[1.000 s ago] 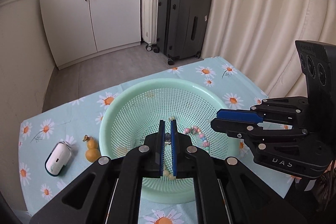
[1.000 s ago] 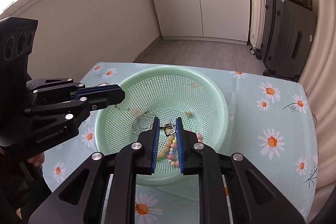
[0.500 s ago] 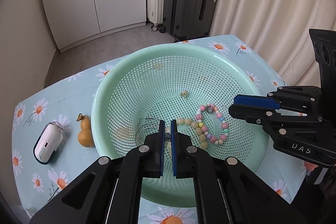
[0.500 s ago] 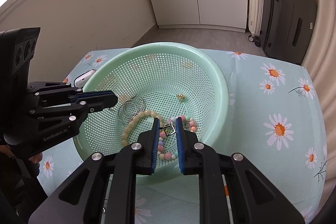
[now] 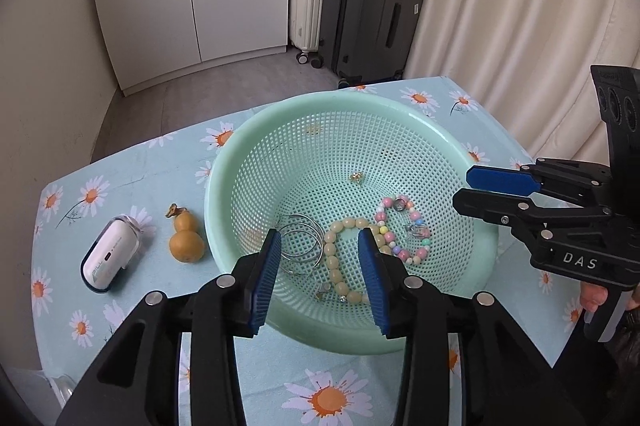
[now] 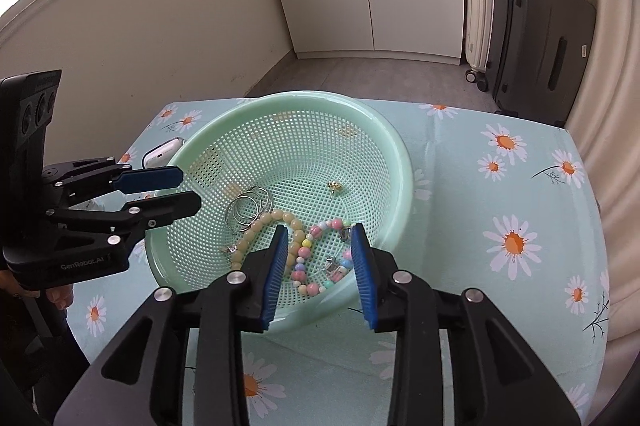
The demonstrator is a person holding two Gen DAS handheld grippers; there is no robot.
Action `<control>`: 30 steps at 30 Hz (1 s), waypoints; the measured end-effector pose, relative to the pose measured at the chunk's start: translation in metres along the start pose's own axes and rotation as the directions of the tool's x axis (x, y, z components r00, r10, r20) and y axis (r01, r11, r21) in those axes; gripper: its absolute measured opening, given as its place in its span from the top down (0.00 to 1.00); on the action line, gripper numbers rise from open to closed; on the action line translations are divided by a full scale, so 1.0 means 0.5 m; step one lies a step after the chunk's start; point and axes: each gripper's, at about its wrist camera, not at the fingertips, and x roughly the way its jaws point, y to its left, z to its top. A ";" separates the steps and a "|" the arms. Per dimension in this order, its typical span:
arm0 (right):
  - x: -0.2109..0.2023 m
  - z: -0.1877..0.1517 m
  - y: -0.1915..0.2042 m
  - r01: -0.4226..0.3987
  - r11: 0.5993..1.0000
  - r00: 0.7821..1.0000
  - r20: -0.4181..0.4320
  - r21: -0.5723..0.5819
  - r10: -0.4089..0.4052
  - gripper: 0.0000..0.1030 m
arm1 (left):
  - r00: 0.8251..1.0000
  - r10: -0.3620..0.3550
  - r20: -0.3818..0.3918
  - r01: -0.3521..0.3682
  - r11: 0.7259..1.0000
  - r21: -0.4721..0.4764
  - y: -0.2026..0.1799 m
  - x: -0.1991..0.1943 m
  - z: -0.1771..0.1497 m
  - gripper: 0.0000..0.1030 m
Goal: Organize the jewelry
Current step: 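Lower the ring charm into the colander and open the right tool, then grasp a small ring with the left tool while the right tool grasps a gold charm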
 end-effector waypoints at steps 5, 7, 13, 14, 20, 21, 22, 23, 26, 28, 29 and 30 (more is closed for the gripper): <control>-0.034 -0.015 -0.005 0.001 1.000 1.000 0.014 0.008 -0.001 0.67 | 1.000 -0.010 0.026 0.010 1.000 0.016 -0.009 -0.044 -0.024 0.53; -0.046 -0.029 0.000 0.002 1.000 1.000 0.015 -0.007 -0.002 0.67 | 1.000 -0.005 0.023 0.005 1.000 0.030 -0.019 -0.052 -0.041 0.52; -0.075 -0.079 0.026 -0.033 0.998 0.999 0.012 -0.051 0.033 0.67 | 0.999 -0.051 0.003 0.051 0.997 0.060 -0.061 -0.062 -0.120 0.52; -0.078 -0.088 0.031 -0.041 0.998 0.999 0.008 -0.055 0.041 0.67 | 0.998 -0.060 -0.007 0.060 0.996 0.064 -0.069 -0.061 -0.136 0.52; -0.065 -0.133 0.068 -0.099 0.989 0.995 -0.039 -0.110 0.095 0.67 | 0.994 -0.094 -0.049 0.099 0.987 0.126 -0.122 -0.050 -0.227 0.52; -0.060 -0.141 0.076 -0.108 0.987 0.994 -0.049 -0.121 0.103 0.67 | 0.994 -0.096 -0.056 0.103 0.984 0.142 -0.131 -0.048 -0.240 0.52; -0.052 -0.145 0.082 -0.121 0.984 0.992 -0.064 -0.129 0.113 0.67 | 0.993 -0.099 -0.063 0.108 0.982 0.156 -0.138 -0.045 -0.252 0.52; -0.046 -0.151 0.089 -0.133 0.982 0.989 -0.077 -0.136 0.124 0.67 | 0.992 -0.105 -0.071 0.116 0.979 0.169 -0.144 -0.043 -0.264 0.52; -0.029 -0.165 0.110 -0.155 0.976 0.984 -0.107 -0.154 0.139 0.67 | 0.987 -0.134 -0.091 0.148 0.974 0.174 -0.158 -0.034 -0.284 0.52; -0.020 -0.174 0.123 -0.168 0.972 0.981 -0.127 -0.164 0.148 0.67 | 0.985 -0.143 -0.095 0.157 0.974 0.162 -0.161 -0.027 -0.290 0.52; -0.014 -0.177 0.129 -0.169 0.970 0.980 -0.138 -0.174 0.146 0.67 | 0.984 -0.148 -0.097 0.162 0.975 0.154 -0.162 -0.023 -0.292 0.52; -0.009 -0.181 0.133 -0.171 0.968 0.978 -0.149 -0.182 0.145 0.67 | 0.984 -0.148 -0.100 0.162 0.976 0.146 -0.163 -0.019 -0.294 0.52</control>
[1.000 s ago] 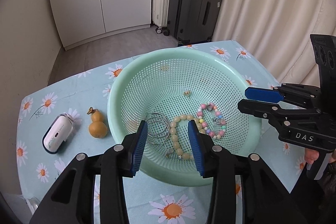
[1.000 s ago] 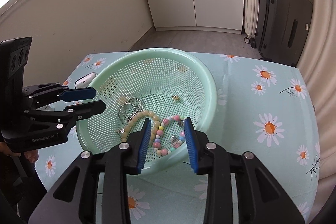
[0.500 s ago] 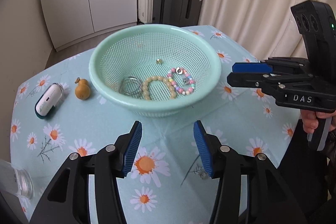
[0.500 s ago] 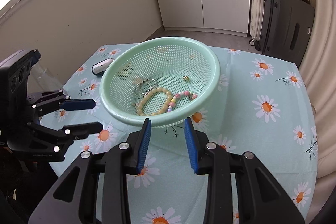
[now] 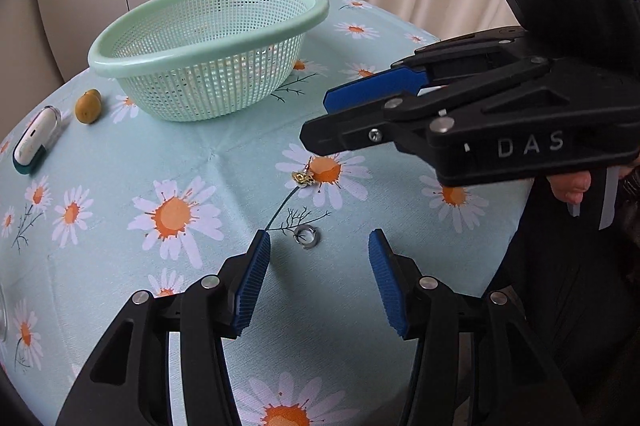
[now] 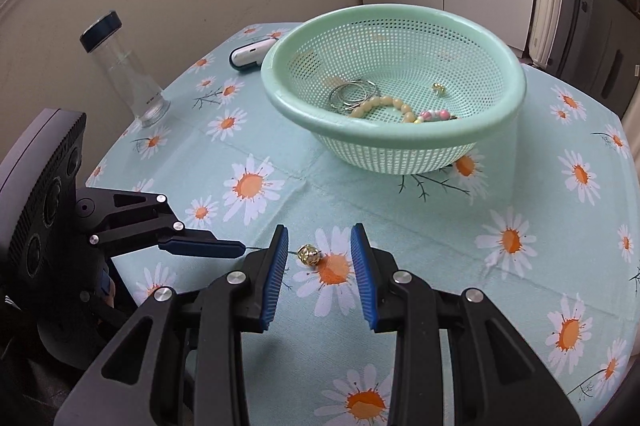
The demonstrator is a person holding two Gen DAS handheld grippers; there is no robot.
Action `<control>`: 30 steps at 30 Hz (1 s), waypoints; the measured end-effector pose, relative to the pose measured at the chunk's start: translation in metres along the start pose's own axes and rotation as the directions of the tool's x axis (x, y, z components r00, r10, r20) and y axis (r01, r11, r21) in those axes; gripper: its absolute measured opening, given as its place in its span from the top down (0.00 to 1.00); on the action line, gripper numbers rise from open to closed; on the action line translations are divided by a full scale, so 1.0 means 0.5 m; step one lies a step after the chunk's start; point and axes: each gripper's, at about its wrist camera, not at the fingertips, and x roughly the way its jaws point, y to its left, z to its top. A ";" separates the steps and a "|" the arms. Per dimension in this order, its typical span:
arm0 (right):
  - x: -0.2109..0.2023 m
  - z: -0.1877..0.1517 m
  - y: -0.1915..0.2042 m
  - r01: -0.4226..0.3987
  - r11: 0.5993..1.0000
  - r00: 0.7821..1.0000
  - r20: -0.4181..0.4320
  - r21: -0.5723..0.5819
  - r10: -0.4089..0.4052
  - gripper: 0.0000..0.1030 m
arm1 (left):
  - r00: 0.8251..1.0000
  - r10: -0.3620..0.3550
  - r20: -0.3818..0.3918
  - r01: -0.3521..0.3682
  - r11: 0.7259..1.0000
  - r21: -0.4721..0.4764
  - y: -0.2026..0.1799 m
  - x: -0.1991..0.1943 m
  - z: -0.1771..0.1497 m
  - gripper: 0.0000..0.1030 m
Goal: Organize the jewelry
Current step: 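Grasp a small ring with the left tool while the right tool grasps a gold charm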
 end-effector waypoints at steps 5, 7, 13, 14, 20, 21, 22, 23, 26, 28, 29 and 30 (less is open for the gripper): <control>0.025 -0.009 0.007 -0.009 1.000 0.999 -0.033 -0.011 0.009 0.67 | 0.999 -0.018 0.032 0.019 0.999 -0.047 0.009 0.006 -0.007 0.52; 0.033 -0.012 0.013 -0.009 1.000 0.999 -0.042 -0.025 0.008 0.67 | 0.999 -0.002 0.043 0.003 1.000 -0.022 0.006 0.007 -0.012 0.52; 0.056 -0.022 0.020 0.072 0.994 0.994 -0.074 -0.078 -0.078 0.88 | 0.995 0.073 0.063 -0.077 0.995 0.068 -0.013 0.014 -0.019 0.64; 0.058 -0.025 0.019 0.080 0.993 0.993 -0.076 -0.084 -0.086 0.90 | 0.995 0.079 0.068 -0.084 0.994 0.065 -0.010 0.014 -0.021 0.67; 0.058 -0.032 0.014 0.089 0.993 0.994 -0.057 -0.076 -0.094 0.99 | 0.993 0.089 0.077 -0.091 0.996 0.018 0.019 0.009 -0.026 0.94; 0.057 -0.031 0.013 0.089 0.993 0.994 -0.057 -0.073 -0.094 0.99 | 0.993 0.090 0.076 -0.092 0.996 0.016 0.023 0.009 -0.026 0.95; 0.056 -0.030 0.011 0.087 0.994 0.994 -0.057 -0.070 -0.091 0.99 | 0.993 0.095 0.077 -0.096 0.995 0.018 0.024 0.012 -0.025 0.95; 0.054 -0.029 0.010 0.089 0.994 0.994 -0.058 -0.065 -0.093 0.99 | 0.992 0.098 0.079 -0.100 0.995 0.023 0.024 0.012 -0.027 0.96; 0.043 -0.025 -0.001 0.088 0.996 0.995 -0.049 -0.034 -0.089 0.96 | 0.993 0.091 0.079 -0.092 0.996 0.013 0.031 0.015 -0.024 0.96; 0.035 -0.024 -0.008 0.080 0.997 0.996 -0.042 -0.020 -0.081 0.86 | 0.994 0.076 0.072 -0.076 0.997 -0.012 0.038 0.017 -0.023 0.96; 0.033 -0.024 -0.011 0.072 0.997 0.997 -0.040 -0.014 -0.073 0.83 | 0.995 0.072 0.071 -0.070 0.997 -0.022 0.042 0.017 -0.023 0.95; 0.031 -0.023 -0.012 0.068 0.998 0.997 -0.038 -0.011 -0.069 0.82 | 0.995 0.069 0.071 -0.067 0.997 -0.027 0.054 0.016 -0.023 0.94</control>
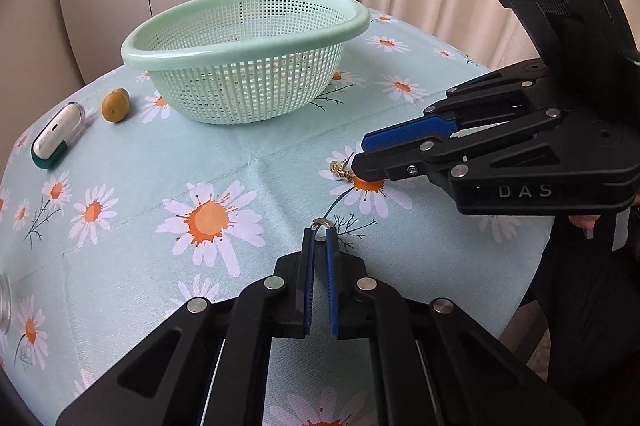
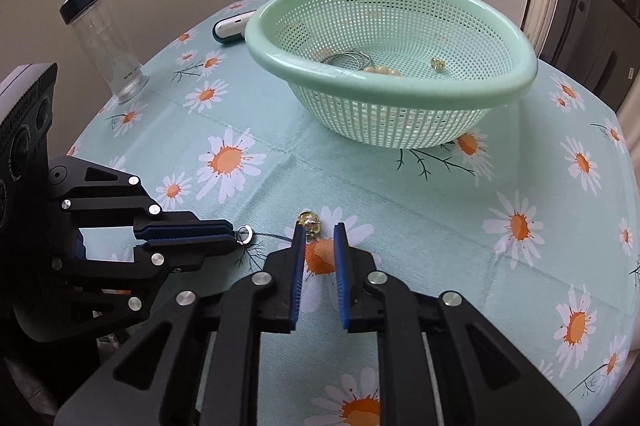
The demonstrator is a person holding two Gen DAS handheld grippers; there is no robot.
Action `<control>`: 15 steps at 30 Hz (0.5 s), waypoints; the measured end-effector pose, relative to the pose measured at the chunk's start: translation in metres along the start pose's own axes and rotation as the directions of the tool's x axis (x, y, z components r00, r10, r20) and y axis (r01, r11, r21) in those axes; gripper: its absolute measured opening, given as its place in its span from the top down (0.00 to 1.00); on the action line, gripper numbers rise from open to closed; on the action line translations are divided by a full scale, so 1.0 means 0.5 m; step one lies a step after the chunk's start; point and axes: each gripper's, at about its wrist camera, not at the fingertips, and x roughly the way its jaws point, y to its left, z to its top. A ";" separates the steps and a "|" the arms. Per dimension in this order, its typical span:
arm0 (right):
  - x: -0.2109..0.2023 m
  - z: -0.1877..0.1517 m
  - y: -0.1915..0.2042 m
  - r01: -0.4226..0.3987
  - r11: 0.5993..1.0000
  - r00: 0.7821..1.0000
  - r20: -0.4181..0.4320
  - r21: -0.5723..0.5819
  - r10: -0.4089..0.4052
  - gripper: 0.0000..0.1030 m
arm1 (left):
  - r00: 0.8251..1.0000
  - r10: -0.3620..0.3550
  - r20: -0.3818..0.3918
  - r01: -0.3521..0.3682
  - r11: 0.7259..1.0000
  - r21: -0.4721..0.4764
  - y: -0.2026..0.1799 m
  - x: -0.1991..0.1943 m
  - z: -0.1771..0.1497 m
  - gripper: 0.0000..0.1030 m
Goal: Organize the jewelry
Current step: 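Grasp a small ring with the left tool while the right tool grasps a gold charm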
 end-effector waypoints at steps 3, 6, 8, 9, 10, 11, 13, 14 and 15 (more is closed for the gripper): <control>0.004 0.005 0.003 0.001 1.000 1.000 0.002 -0.002 -0.001 0.82 | 1.000 0.003 0.001 -0.003 1.000 -0.006 0.002 0.000 0.000 0.94; 0.018 0.011 0.012 -0.010 1.000 1.000 -0.004 -0.004 0.010 0.82 | 1.000 -0.011 0.001 0.011 1.000 -0.005 0.002 0.002 -0.002 0.88; 0.023 0.014 0.016 -0.015 1.000 1.000 -0.002 -0.003 0.015 0.82 | 1.000 -0.020 0.003 0.020 1.000 0.005 -0.011 -0.003 -0.005 0.78; 0.026 0.015 0.018 -0.017 1.000 1.000 -0.003 -0.004 0.017 0.82 | 1.000 -0.019 0.005 0.019 1.000 0.014 -0.014 -0.003 -0.006 0.70; 0.029 0.016 0.020 -0.011 1.000 1.000 -0.004 -0.006 0.011 0.82 | 1.000 -0.012 0.007 0.012 1.000 0.023 -0.019 -0.001 -0.004 0.69; 0.029 0.015 0.019 -0.001 1.000 1.000 -0.005 -0.011 0.001 0.82 | 1.000 -0.004 0.010 0.004 1.000 0.027 -0.021 0.000 -0.003 0.68; 0.032 0.015 0.022 0.009 1.000 1.000 0.001 -0.020 -0.009 0.82 | 1.000 0.003 0.013 -0.003 1.000 0.030 -0.023 0.004 0.000 0.68; 0.033 0.016 0.023 0.011 1.000 1.000 0.001 -0.023 -0.011 0.82 | 1.000 0.004 0.015 -0.005 1.000 0.030 -0.023 0.005 0.001 0.68; 0.033 0.017 0.024 0.016 0.999 1.000 0.002 -0.030 -0.016 0.85 | 1.000 0.008 0.018 -0.008 0.999 0.034 -0.024 0.006 0.002 0.68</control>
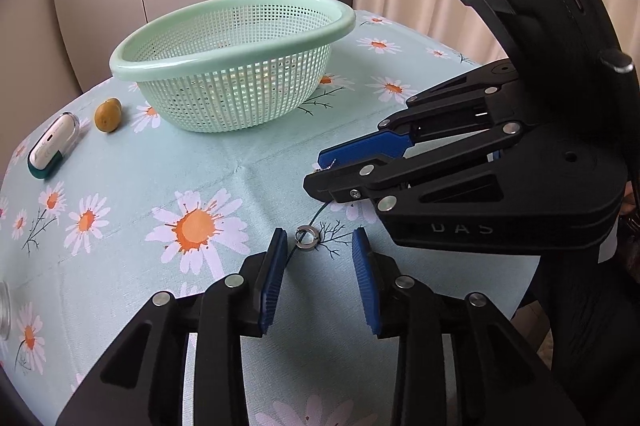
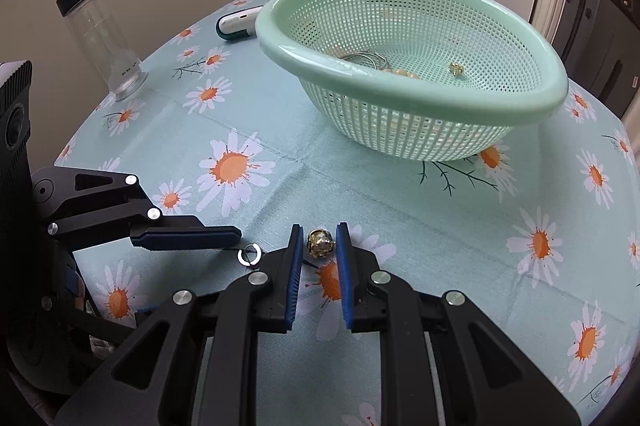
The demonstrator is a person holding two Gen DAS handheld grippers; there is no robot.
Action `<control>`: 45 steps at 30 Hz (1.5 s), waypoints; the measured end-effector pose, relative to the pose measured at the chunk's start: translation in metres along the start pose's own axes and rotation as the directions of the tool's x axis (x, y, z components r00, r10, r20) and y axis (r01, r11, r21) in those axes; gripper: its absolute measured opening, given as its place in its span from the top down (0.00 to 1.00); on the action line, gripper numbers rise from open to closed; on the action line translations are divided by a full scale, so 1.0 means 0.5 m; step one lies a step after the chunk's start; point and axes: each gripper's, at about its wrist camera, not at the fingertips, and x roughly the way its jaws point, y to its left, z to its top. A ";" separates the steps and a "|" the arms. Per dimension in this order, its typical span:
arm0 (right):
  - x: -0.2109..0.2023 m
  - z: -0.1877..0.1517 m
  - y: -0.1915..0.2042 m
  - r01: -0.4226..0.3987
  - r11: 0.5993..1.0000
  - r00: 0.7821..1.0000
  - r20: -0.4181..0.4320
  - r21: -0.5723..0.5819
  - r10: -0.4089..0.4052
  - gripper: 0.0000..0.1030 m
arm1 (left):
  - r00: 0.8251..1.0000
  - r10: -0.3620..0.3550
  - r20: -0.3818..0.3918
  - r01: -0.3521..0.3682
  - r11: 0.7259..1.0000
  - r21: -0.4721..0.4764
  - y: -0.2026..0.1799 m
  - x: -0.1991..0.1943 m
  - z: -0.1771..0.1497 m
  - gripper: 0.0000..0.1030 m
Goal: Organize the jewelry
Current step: 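Grasp a small ring with the left tool while the right tool grasps a gold charm, then carry the ring and gold charm into the colander and open both tools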
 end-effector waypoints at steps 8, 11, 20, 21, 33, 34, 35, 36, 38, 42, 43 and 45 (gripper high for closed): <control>-0.019 -0.006 -0.009 0.022 1.000 0.999 0.034 0.011 -0.022 0.85 | 0.999 0.032 0.016 -0.032 0.999 0.005 0.000 0.006 0.002 0.74; -0.040 -0.015 -0.025 0.028 0.999 0.999 0.046 0.027 -0.029 0.86 | 1.000 0.030 0.008 -0.030 0.999 -0.012 0.019 0.009 0.007 0.89; -0.077 -0.036 -0.042 0.053 0.996 0.996 0.063 0.073 -0.057 0.86 | 0.999 0.048 -0.013 -0.048 0.998 -0.026 0.023 0.001 0.008 0.89; -0.083 -0.037 -0.043 0.054 0.996 0.996 0.067 0.072 -0.059 0.86 | 0.999 0.050 -0.012 -0.050 0.998 -0.027 0.024 -0.004 0.007 0.89; -0.153 0.009 -0.035 0.075 0.996 0.984 0.157 0.043 -0.081 0.86 | 0.990 0.096 0.104 -0.092 0.995 -0.043 0.060 -0.129 0.072 0.89; -0.160 0.019 -0.036 0.078 0.996 0.983 0.166 0.039 -0.084 0.86 | 0.988 0.101 0.116 -0.096 0.994 -0.044 0.065 -0.137 0.085 0.89; -0.166 0.029 -0.037 0.081 0.996 0.981 0.174 0.034 -0.086 0.86 | 0.986 0.107 0.127 -0.102 0.994 -0.044 0.070 -0.144 0.099 0.89; -0.170 0.039 -0.039 0.084 0.996 0.980 0.181 0.030 -0.088 0.86 | 0.985 0.110 0.136 -0.106 0.994 -0.039 0.073 -0.150 0.115 0.89; -0.178 0.063 -0.044 0.094 0.995 0.976 0.194 0.023 -0.096 0.86 | 0.981 0.118 0.155 -0.114 0.993 -0.030 0.082 -0.154 0.147 0.89; -0.180 0.107 -0.065 0.111 0.993 0.972 0.207 0.026 -0.114 0.86 | 0.979 0.119 0.167 -0.115 0.993 -0.036 0.102 -0.144 0.207 0.89; -0.178 0.117 -0.072 0.118 0.993 0.971 0.206 0.031 -0.122 0.86 | 0.979 0.116 0.166 -0.110 0.993 -0.042 0.109 -0.137 0.218 0.89; -0.169 0.134 -0.084 0.123 0.991 0.970 0.203 0.048 -0.130 0.86 | 0.981 0.105 0.161 -0.098 0.994 -0.051 0.119 -0.115 0.236 0.89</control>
